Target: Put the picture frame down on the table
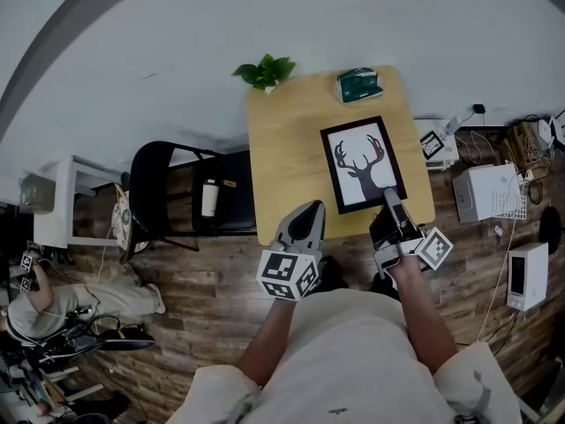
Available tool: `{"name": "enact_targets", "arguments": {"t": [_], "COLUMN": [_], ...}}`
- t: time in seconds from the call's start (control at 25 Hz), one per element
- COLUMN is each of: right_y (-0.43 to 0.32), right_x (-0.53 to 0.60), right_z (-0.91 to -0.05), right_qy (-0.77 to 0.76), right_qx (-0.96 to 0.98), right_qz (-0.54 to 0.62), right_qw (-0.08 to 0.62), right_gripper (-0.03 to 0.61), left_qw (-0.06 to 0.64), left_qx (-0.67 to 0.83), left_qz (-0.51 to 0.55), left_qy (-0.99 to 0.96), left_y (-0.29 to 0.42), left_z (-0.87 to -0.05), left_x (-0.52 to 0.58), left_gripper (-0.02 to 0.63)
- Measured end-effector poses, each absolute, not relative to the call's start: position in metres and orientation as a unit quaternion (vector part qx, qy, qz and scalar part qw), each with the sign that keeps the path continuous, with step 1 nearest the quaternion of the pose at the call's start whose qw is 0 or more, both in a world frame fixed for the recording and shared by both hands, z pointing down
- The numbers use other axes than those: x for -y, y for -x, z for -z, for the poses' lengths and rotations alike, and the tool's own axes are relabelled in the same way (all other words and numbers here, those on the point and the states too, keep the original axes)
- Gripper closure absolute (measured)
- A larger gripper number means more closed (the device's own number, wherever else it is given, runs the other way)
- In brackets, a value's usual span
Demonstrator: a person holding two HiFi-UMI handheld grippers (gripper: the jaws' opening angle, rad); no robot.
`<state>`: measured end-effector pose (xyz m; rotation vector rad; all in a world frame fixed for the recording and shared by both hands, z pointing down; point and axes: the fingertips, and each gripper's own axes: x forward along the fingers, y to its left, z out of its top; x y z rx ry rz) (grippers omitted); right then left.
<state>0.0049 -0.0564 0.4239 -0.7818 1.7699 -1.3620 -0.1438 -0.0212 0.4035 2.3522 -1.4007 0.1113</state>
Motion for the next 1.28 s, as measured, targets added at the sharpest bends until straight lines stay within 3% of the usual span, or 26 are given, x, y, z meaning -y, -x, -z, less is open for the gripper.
{"name": "enact_targets", "arguments": {"t": [0.48,1.28], "right_y": [0.019,-0.006], "right_x": [0.059,0.090], "right_z": [-0.444,-0.494], "right_qy": [0.328,0.336], "right_qx": [-0.682,-0.654], "right_qz": [0.535,0.572], "right_qw": [0.376,0.363], "right_gripper": [0.518,0.517], "left_qw": [0.211,0.239], "left_qx": [0.479,0.482], "left_qz": [-0.049,-0.075], "left_qy": [-0.851,-0.840], "left_y": [0.169,0.141], "left_z": [-0.421,-0.455], "left_x": [0.030,0.060], "left_gripper": [0.606,0.606]}}
